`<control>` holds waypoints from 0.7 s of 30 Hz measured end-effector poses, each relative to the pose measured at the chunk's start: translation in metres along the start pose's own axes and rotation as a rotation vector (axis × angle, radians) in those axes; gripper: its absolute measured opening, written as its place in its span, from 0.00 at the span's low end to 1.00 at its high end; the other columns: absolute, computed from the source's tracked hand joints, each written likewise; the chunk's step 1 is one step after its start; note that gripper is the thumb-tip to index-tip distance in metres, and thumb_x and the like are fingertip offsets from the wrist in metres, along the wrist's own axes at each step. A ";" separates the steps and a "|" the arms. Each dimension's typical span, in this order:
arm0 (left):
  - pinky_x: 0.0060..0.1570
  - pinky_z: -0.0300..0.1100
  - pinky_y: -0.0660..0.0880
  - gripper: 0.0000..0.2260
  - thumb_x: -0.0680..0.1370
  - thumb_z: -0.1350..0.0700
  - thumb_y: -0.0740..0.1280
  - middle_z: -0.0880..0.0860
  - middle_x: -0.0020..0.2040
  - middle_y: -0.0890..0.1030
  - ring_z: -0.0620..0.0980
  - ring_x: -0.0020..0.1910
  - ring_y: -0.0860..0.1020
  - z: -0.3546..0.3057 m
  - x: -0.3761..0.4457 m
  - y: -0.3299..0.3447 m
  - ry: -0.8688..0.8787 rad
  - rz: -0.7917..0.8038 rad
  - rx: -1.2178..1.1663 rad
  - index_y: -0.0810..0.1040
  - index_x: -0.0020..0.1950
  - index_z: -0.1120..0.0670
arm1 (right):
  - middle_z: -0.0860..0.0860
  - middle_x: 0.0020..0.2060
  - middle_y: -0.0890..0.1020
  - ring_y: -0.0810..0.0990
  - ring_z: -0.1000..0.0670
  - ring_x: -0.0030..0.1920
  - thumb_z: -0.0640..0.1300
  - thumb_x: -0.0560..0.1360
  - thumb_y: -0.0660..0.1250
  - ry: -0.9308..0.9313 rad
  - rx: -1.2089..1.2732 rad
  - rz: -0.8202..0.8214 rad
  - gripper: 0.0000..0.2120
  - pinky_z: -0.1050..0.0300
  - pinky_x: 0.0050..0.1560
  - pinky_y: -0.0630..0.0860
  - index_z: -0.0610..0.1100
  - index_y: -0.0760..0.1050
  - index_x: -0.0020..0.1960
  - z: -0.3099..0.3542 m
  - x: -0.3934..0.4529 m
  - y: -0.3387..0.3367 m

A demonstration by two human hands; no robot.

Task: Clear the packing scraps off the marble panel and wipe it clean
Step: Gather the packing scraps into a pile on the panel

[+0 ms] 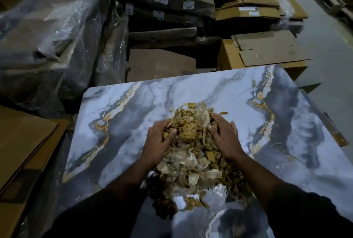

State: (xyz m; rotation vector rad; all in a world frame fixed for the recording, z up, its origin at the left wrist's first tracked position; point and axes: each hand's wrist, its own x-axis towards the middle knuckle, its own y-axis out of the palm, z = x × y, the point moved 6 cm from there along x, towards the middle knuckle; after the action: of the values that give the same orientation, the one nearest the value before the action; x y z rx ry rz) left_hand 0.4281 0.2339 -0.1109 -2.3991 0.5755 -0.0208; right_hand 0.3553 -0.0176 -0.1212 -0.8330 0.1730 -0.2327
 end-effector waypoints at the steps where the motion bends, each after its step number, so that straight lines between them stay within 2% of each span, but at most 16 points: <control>1: 0.77 0.58 0.59 0.41 0.74 0.22 0.49 0.51 0.77 0.69 0.50 0.78 0.62 0.001 0.000 0.002 0.000 -0.005 0.003 0.69 0.77 0.46 | 0.54 0.79 0.63 0.56 0.54 0.80 0.71 0.79 0.45 0.003 -0.010 0.011 0.35 0.45 0.80 0.42 0.54 0.58 0.81 0.002 0.001 0.000; 3: 0.77 0.58 0.60 0.40 0.74 0.22 0.50 0.50 0.78 0.68 0.49 0.78 0.62 0.002 0.001 0.001 -0.010 -0.007 -0.019 0.68 0.77 0.46 | 0.53 0.81 0.60 0.56 0.53 0.80 0.69 0.81 0.48 0.008 0.013 0.057 0.34 0.44 0.81 0.44 0.54 0.54 0.82 0.001 0.001 -0.005; 4: 0.78 0.55 0.59 0.40 0.75 0.22 0.51 0.49 0.79 0.65 0.46 0.78 0.61 0.001 0.000 -0.002 -0.014 -0.009 -0.044 0.67 0.77 0.45 | 0.53 0.81 0.59 0.57 0.52 0.80 0.68 0.82 0.50 0.015 0.053 0.068 0.34 0.43 0.80 0.48 0.54 0.53 0.82 -0.002 0.000 -0.010; 6: 0.76 0.46 0.56 0.40 0.74 0.22 0.50 0.47 0.81 0.60 0.40 0.77 0.58 0.003 -0.004 -0.011 -0.029 -0.027 -0.103 0.65 0.79 0.45 | 0.51 0.80 0.60 0.62 0.50 0.77 0.70 0.80 0.53 0.065 0.163 0.020 0.36 0.44 0.77 0.59 0.54 0.53 0.82 -0.012 -0.008 -0.026; 8: 0.75 0.44 0.56 0.41 0.74 0.22 0.49 0.46 0.81 0.60 0.39 0.77 0.58 0.008 -0.015 -0.024 -0.040 -0.098 -0.169 0.63 0.80 0.45 | 0.49 0.77 0.63 0.64 0.49 0.76 0.74 0.76 0.52 0.125 0.226 -0.069 0.41 0.47 0.75 0.63 0.52 0.56 0.81 -0.026 -0.027 -0.042; 12: 0.77 0.44 0.55 0.40 0.76 0.23 0.48 0.46 0.81 0.61 0.41 0.79 0.57 0.025 -0.049 -0.030 -0.064 -0.225 -0.183 0.61 0.81 0.45 | 0.47 0.76 0.67 0.66 0.47 0.75 0.73 0.74 0.50 0.194 0.187 -0.132 0.43 0.52 0.73 0.63 0.48 0.61 0.79 -0.048 -0.086 -0.047; 17: 0.78 0.54 0.59 0.36 0.79 0.27 0.49 0.47 0.82 0.58 0.46 0.80 0.58 0.023 -0.090 0.008 -0.018 -0.183 -0.078 0.56 0.82 0.44 | 0.50 0.80 0.62 0.60 0.47 0.79 0.69 0.78 0.50 0.257 0.207 -0.229 0.36 0.38 0.77 0.61 0.53 0.56 0.81 -0.034 -0.124 -0.007; 21: 0.78 0.55 0.60 0.36 0.80 0.30 0.50 0.49 0.82 0.60 0.46 0.80 0.57 0.012 -0.089 0.029 -0.007 -0.234 -0.013 0.56 0.82 0.50 | 0.50 0.81 0.58 0.52 0.46 0.81 0.71 0.78 0.47 0.344 0.188 -0.295 0.38 0.38 0.79 0.55 0.52 0.53 0.82 -0.015 -0.118 0.022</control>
State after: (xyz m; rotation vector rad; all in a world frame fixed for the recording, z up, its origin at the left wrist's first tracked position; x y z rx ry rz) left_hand 0.3380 0.2580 -0.1267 -2.4653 0.2903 -0.1096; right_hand 0.2413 0.0183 -0.1403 -0.6246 0.3454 -0.6610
